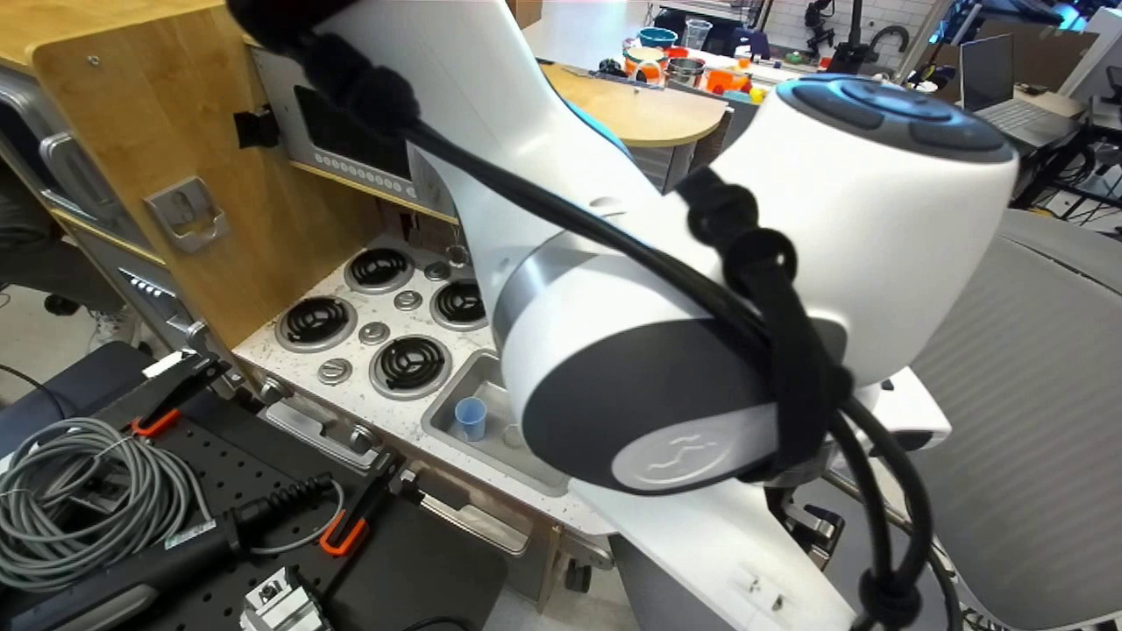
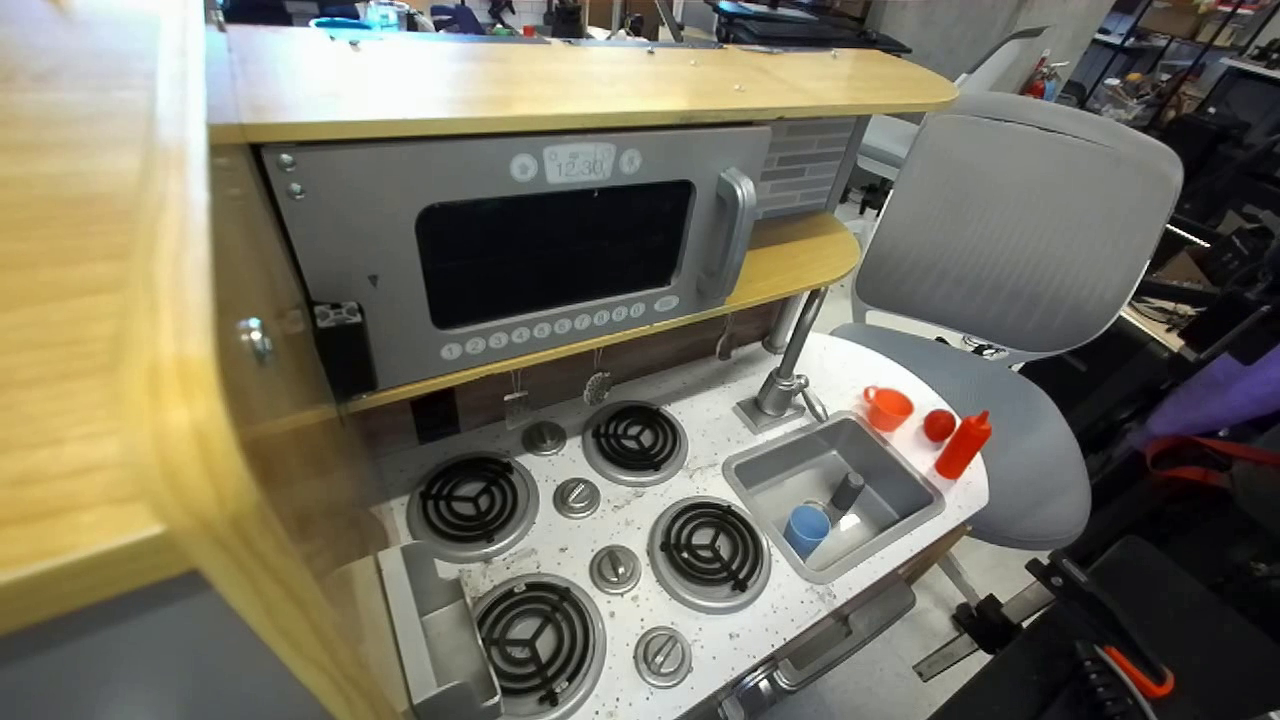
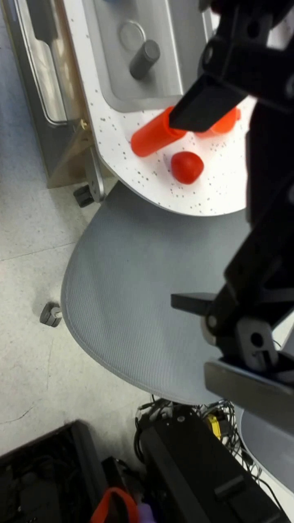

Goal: Put the rightmost red object in the sink

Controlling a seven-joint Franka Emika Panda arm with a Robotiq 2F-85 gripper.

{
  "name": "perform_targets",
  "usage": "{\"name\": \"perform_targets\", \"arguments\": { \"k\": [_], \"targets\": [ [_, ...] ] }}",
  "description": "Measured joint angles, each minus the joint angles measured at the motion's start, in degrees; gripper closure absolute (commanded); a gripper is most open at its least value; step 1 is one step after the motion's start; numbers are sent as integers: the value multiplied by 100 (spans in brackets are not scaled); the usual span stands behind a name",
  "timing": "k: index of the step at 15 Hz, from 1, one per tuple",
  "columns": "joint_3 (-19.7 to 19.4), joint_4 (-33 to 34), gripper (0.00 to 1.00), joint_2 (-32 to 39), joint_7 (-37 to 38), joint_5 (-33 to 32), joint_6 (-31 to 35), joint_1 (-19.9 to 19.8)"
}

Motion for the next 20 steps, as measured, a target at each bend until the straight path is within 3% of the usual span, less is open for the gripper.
{"name": "perform_targets", "arguments": {
  "k": [11,20],
  "targets": [
    [255,1777,0,1328,1364,-101,-1,37],
    [365,2457,0,2412,1862,-542,-6,276]
  ]
}}
